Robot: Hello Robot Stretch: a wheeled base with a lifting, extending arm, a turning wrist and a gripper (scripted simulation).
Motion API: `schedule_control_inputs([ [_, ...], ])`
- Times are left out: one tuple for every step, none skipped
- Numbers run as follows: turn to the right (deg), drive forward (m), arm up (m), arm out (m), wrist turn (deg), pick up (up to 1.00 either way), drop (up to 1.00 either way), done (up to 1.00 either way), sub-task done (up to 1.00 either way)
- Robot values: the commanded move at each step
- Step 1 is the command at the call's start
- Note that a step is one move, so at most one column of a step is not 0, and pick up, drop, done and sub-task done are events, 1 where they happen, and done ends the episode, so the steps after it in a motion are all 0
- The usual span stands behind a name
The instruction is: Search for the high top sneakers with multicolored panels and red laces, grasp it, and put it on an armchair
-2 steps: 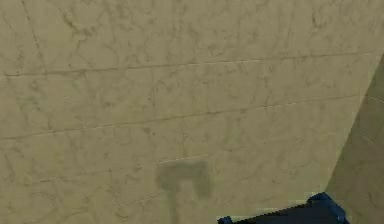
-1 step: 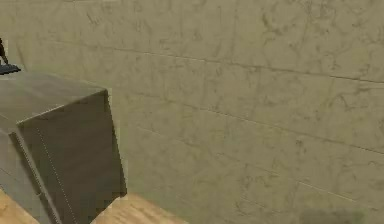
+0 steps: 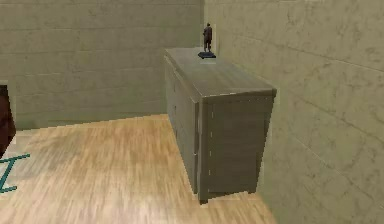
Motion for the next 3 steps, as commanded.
schedule_control_inputs([
  [-9.0, 0.0, 0.0, 0.0, 0.0, 0.0, 0.0, 0.0, 0.0],
  [0.0, 0.05, 0.0, 0.0, 0.0, 0.0, 0.0, 0.0, 0.0],
  [-45.0, 0.0, 0.0, 0.0, 0.0, 0.0, 0.0, 0.0, 0.0],
])
